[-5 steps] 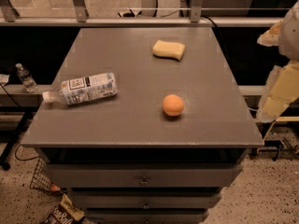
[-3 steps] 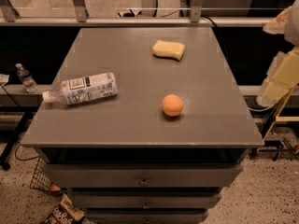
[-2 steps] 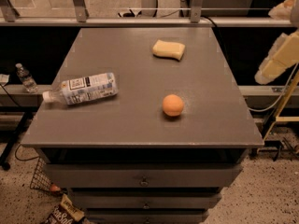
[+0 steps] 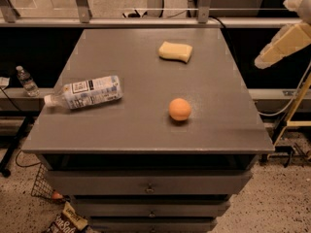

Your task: Move sponge near orange

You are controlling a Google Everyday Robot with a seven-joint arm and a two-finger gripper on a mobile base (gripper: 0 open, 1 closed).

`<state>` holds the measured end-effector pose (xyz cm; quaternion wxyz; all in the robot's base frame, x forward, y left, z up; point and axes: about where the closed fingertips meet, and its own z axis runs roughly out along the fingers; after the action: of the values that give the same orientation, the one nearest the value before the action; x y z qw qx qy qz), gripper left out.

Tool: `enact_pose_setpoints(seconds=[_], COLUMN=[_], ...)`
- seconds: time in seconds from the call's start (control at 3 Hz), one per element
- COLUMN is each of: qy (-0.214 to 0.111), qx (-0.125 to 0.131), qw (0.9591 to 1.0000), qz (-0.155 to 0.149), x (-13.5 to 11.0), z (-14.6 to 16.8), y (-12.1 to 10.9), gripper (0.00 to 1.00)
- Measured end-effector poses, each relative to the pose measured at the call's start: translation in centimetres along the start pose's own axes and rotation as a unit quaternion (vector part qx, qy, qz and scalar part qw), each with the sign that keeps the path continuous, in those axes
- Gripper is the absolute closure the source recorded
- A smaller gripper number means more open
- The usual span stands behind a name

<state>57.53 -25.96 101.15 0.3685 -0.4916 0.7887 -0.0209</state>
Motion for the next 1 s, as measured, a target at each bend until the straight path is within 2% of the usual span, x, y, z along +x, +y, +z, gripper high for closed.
enact_pose_setpoints(seconds=[0.33,0.67,1.0], qy=[0.000,-0.026,-0.055], qx=[0.000,0.004,-0.017], qw=[1.0000,0.9995,0.9979], qz=[0.000,0.016,0.029], x=[0.0,-1.4,-4.5], z=[0.0,2.0,7.2], y=[0.0,-0.7,-1.4], gripper=[0.00,0.00,0.00])
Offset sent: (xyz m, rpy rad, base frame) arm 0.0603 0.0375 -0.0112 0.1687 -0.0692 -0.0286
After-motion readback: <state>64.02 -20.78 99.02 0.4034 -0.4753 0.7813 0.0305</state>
